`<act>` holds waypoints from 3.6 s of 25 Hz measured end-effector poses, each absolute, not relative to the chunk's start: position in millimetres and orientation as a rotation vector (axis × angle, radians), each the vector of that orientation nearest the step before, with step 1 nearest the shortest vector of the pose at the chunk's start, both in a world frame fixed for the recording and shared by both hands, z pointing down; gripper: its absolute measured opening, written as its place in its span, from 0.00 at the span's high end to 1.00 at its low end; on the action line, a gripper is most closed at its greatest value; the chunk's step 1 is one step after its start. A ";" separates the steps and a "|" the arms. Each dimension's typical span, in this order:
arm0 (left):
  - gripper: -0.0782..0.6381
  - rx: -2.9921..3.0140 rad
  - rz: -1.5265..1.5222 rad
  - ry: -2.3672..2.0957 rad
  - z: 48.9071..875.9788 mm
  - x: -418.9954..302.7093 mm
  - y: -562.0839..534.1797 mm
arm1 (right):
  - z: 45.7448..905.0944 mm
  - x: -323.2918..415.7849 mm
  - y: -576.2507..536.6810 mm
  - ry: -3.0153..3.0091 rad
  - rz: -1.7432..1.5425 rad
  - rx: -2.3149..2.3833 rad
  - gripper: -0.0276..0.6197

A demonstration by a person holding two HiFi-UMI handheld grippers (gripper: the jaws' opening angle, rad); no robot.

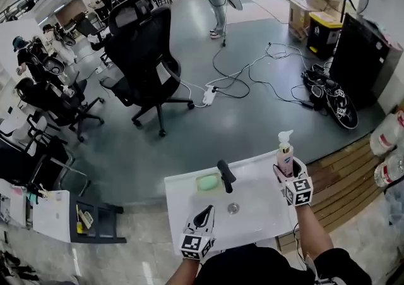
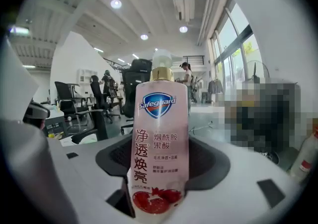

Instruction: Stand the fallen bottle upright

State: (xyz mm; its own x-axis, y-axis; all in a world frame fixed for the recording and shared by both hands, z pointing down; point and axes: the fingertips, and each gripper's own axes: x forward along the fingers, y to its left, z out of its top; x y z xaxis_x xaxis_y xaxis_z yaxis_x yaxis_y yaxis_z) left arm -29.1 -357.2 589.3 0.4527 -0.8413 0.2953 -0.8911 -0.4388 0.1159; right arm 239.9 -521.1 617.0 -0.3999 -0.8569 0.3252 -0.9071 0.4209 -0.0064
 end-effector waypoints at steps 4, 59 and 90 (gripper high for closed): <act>0.87 2.469 0.358 -1.450 591.5 -25.9 -353.1 | 619.6 236.2 -533.4 -2.450 0.159 1.612 0.47; 0.87 2.453 0.281 -1.437 596.8 -13.0 -362.4 | 568.0 227.2 -442.3 -2.530 0.017 1.666 0.47; 0.87 2.607 0.153 -1.562 512.6 -21.7 -369.9 | 448.0 129.5 -415.8 -2.771 -0.194 1.497 0.94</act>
